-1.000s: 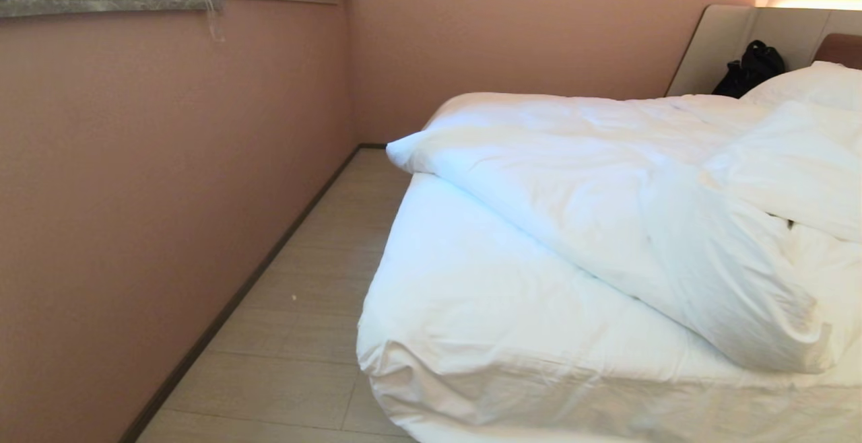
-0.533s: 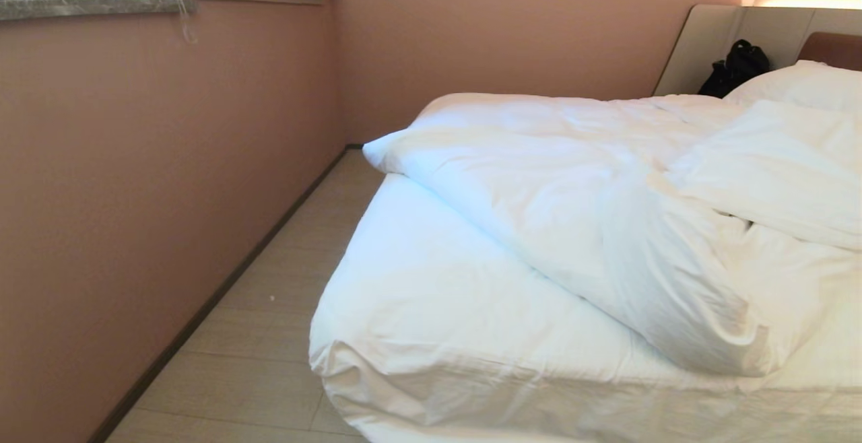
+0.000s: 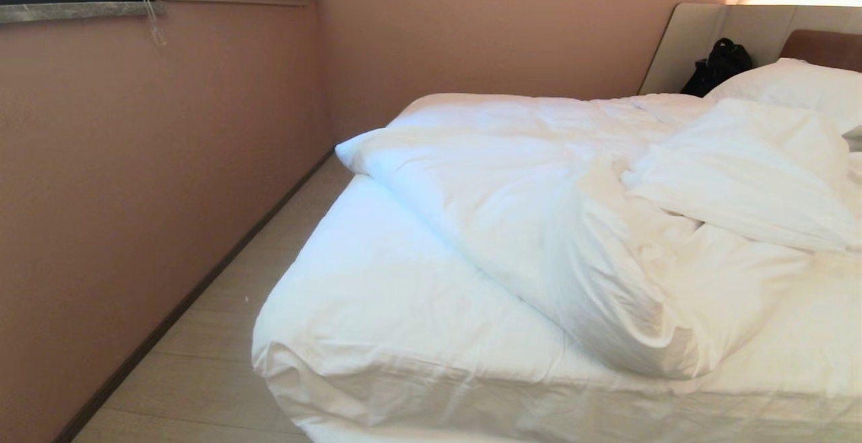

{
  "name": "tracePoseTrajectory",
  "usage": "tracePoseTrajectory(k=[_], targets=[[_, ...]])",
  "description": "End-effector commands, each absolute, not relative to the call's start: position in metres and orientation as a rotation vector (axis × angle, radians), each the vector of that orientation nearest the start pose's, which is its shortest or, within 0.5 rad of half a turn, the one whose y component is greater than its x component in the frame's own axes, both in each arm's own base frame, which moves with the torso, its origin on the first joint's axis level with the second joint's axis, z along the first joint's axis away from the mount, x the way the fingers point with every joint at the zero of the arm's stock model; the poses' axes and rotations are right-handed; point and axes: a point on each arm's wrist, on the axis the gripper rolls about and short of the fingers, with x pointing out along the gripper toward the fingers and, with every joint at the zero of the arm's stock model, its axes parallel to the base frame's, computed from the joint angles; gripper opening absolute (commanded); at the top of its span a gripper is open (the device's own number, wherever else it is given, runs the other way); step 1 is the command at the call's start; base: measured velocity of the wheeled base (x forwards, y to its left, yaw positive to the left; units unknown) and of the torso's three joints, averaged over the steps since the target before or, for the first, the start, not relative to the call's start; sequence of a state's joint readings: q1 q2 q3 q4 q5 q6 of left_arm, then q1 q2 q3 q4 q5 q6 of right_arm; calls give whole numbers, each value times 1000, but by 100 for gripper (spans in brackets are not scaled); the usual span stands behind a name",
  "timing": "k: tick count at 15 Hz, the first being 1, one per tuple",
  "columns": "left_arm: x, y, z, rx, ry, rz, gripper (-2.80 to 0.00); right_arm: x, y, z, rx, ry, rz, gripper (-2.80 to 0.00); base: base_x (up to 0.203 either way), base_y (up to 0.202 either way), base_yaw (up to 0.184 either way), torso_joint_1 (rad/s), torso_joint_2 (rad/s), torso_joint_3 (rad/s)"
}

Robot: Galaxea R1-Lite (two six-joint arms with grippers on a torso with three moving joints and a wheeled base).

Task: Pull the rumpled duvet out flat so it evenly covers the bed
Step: Hold the folded corner of the quilt

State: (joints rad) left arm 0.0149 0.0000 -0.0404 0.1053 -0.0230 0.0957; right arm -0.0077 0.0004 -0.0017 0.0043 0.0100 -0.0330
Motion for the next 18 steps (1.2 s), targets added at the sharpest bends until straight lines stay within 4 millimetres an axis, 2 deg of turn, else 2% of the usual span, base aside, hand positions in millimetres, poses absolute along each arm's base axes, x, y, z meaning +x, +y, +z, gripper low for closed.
tracePoseTrajectory(k=[1, 18], targets=[[-26, -1, 76, 94, 66, -9, -280, -23, 0, 76, -34, 1, 3, -280, 0, -197, -1, 2, -2, 3], [-26, -1, 76, 99, 66, -6, -280, -23, 0, 76, -34, 4, 3, -280, 0, -195, 0, 2, 2, 2]])
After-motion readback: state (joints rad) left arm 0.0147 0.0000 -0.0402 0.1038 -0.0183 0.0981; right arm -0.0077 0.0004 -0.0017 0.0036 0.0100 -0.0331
